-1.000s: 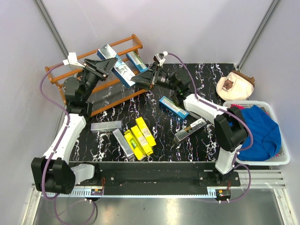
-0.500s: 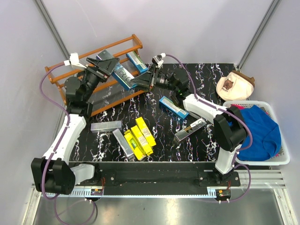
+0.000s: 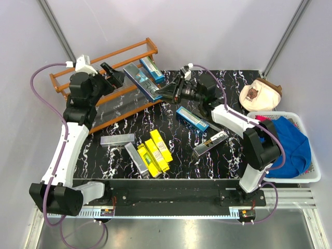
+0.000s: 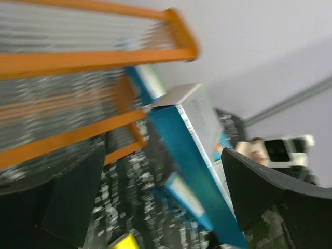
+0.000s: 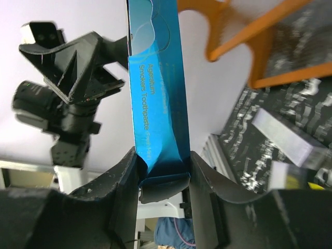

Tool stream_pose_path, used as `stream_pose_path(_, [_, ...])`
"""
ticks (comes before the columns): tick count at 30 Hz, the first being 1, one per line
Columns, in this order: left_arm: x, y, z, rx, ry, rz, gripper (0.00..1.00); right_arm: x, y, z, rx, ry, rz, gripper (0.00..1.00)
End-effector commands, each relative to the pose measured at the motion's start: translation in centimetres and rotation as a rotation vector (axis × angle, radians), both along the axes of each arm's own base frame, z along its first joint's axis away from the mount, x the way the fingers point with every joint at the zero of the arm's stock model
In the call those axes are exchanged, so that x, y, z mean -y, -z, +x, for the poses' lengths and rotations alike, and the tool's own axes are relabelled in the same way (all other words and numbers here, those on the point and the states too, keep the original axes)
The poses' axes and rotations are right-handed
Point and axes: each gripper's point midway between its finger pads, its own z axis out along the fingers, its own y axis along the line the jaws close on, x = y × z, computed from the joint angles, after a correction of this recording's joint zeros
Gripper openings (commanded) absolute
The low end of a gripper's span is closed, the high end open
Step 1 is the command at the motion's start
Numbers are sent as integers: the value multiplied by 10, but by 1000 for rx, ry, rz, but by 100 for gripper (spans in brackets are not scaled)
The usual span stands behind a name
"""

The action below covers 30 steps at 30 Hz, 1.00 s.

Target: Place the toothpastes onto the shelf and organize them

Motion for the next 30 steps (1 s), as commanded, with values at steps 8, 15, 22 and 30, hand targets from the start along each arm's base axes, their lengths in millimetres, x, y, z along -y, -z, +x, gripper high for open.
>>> stream_pose_path(8, [-56, 41, -18, -182, -205, 294, 99, 16, 45, -4, 2, 36, -160, 23])
stream_pose_path(15, [-47, 47, -14, -192, -157, 297, 99, 7, 39, 10, 28, 30, -151, 24])
stream_pose_path(22, [-39, 53, -13, -207, -111, 279, 99, -13, 50, 46, 2, 30, -120, 24])
stream_pose_path(30, [-36, 52, -15, -202, -98, 274, 99, -29, 54, 88, -14, 66, -50, 23])
